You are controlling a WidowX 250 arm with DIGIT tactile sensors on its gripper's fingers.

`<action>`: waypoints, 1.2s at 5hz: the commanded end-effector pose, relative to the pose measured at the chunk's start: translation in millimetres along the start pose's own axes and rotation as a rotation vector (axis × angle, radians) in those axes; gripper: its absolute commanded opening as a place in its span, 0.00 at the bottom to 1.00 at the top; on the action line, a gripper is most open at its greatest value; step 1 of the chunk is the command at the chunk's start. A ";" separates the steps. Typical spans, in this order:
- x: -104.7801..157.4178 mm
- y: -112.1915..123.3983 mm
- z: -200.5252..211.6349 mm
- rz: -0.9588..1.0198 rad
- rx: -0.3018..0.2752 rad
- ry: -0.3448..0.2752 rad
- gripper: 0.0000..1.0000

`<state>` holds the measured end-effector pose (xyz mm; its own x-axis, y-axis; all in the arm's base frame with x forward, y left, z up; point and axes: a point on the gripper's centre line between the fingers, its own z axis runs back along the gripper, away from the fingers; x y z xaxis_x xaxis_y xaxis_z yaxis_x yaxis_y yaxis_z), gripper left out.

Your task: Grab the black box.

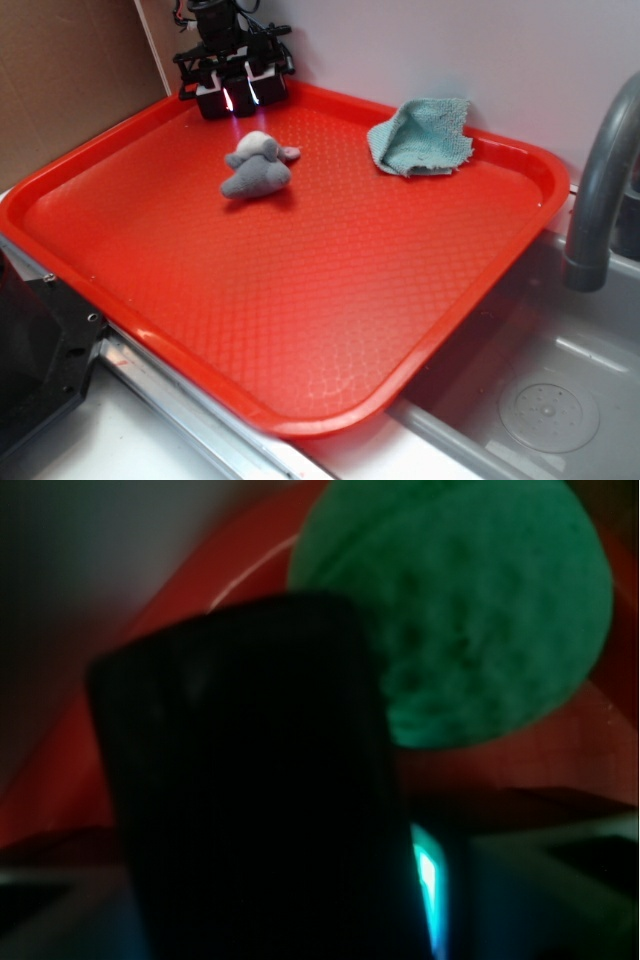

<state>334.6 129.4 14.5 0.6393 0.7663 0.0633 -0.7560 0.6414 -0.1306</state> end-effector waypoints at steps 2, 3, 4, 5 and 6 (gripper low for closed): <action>1.6 -0.6 7.1 -0.040 -0.022 -0.068 0.00; -25.5 1.4 27.0 -0.170 -0.002 -0.033 0.00; -84.6 -4.4 77.9 -0.395 -0.022 -0.115 0.00; -118.5 -19.5 125.7 -0.549 -0.099 -0.152 0.00; -147.1 -37.7 173.3 -0.647 -0.105 -0.218 0.00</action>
<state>247.9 -9.7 163.1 0.9276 0.2322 0.2926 -0.2181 0.9726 -0.0804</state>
